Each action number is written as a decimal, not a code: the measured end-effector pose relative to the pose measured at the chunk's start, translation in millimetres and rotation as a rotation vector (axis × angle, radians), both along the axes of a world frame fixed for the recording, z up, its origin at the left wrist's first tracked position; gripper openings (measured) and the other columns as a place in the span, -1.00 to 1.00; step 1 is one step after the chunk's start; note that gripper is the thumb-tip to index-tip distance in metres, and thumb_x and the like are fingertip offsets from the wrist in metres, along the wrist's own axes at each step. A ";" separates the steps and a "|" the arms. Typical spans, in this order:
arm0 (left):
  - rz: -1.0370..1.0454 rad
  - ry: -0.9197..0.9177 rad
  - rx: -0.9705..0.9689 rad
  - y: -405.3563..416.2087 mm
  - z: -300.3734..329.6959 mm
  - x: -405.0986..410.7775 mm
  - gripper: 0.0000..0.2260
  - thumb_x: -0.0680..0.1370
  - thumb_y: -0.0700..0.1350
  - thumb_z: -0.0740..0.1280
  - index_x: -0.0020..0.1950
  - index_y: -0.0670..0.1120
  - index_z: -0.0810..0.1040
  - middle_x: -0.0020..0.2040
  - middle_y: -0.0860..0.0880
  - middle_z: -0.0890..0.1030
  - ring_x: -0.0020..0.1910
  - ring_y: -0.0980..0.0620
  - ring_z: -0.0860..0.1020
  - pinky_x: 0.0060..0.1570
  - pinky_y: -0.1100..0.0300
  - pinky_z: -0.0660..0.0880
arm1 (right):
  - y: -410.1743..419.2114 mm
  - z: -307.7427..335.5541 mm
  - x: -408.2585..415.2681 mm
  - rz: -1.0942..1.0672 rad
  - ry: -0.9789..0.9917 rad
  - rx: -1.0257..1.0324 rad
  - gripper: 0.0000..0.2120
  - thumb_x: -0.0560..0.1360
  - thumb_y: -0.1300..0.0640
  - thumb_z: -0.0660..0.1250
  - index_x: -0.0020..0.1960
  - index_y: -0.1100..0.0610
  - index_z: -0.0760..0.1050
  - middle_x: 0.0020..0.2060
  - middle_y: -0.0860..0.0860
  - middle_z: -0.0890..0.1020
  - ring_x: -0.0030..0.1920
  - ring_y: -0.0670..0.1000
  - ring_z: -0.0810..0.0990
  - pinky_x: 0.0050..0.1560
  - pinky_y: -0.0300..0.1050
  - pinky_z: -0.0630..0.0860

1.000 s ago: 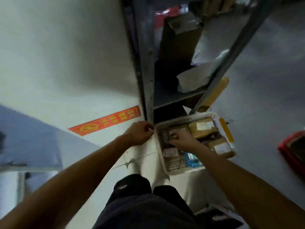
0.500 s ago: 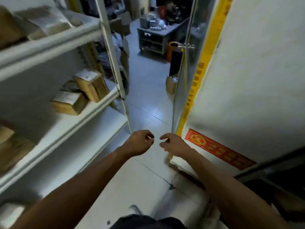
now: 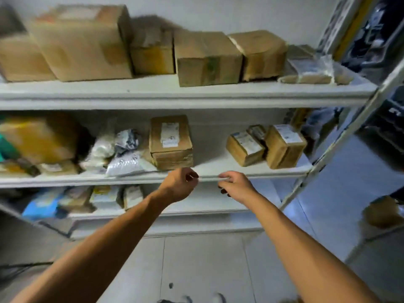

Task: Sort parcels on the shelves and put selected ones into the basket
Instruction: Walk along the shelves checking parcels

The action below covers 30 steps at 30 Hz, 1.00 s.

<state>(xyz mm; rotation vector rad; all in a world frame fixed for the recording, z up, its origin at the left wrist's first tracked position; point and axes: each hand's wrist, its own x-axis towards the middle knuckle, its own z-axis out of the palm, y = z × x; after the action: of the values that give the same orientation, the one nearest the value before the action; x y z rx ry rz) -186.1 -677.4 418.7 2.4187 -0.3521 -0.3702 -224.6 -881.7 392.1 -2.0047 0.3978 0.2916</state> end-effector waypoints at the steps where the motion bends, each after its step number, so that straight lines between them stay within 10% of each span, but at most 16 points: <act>1: 0.048 0.004 -0.008 10.6 -2.6 5.3 -0.81 0.59 -0.08 0.35 0.14 -0.08 0.67 0.06 -0.06 0.70 -0.01 0.01 0.63 -0.07 0.23 0.48 | 11.5 -1.3 13.3 0.027 0.000 0.018 -0.74 0.58 0.11 0.36 0.26 0.06 0.54 0.06 0.06 0.67 -0.18 -0.06 0.66 -0.22 -0.20 0.52; 7: 0.352 0.010 -0.169 64.7 -13.9 39.9 -0.75 0.60 -0.09 0.35 0.25 -0.11 0.60 0.14 -0.06 0.66 0.04 0.00 0.61 0.00 0.22 0.54 | 56.6 -19.6 99.2 0.051 -0.007 0.070 -0.71 0.52 0.12 0.42 0.23 0.12 0.59 0.01 0.11 0.71 -0.12 0.01 0.64 -0.01 -0.01 0.57; 12: 0.488 0.050 -0.328 87.1 -21.9 107.6 -0.59 0.59 -0.14 0.38 0.41 -0.20 0.42 0.19 -0.01 0.51 0.14 -0.01 0.51 0.19 0.11 0.48 | 70.4 -19.7 186.3 -0.060 0.011 0.066 -0.41 0.57 -0.03 0.40 0.53 0.07 0.32 0.35 0.10 0.51 0.23 0.07 0.53 0.20 -0.09 0.44; 16: 0.445 0.192 -0.391 88.2 -42.4 174.3 -0.92 0.61 -0.13 0.35 0.03 -0.14 0.55 -0.01 -0.08 0.58 -0.01 -0.02 0.54 -0.06 0.18 0.46 | 85.3 -48.3 233.3 -0.113 0.171 0.140 -0.20 0.58 -0.23 0.30 0.65 -0.07 -0.05 0.63 0.02 0.12 0.57 0.14 0.20 0.54 0.08 0.22; 23: 0.503 0.365 -0.531 96.1 -68.2 218.8 -0.83 0.60 -0.06 0.39 0.13 -0.07 0.49 -0.08 -0.01 0.59 -0.11 0.05 0.58 -0.13 0.24 0.56 | 83.6 -71.2 231.8 -0.146 0.187 0.232 0.10 0.29 -0.33 0.49 0.61 -0.28 -0.12 0.57 -0.07 0.26 0.52 0.08 0.31 0.44 0.14 0.39; 26: 0.472 0.435 -0.592 100.0 -78.0 212.7 -0.60 0.56 -0.08 0.45 0.27 -0.12 0.34 0.01 -0.02 0.56 -0.08 0.09 0.58 -0.20 0.28 0.57 | 61.5 -66.6 216.0 -0.136 0.270 0.271 -0.06 0.32 -0.11 0.58 0.57 -0.25 0.16 0.32 0.02 0.51 0.25 0.06 0.55 0.15 0.05 0.58; 30: 0.473 0.545 -0.655 97.7 -95.8 196.8 -0.60 0.47 -0.02 0.54 0.06 -0.07 0.34 0.03 -0.13 0.58 -0.11 0.00 0.62 -0.28 0.24 0.56 | 48.3 -61.7 180.3 -0.208 0.476 0.401 -0.20 0.17 -0.56 0.33 0.12 0.05 0.60 -0.02 0.19 0.71 0.02 0.18 0.68 0.19 0.08 0.57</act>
<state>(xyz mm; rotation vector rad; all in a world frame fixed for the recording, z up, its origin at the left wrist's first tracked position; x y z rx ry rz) 10.7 -579.6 322.9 1.6064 0.3017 -0.5685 -44.3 -833.4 330.3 -1.4765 0.7755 0.6653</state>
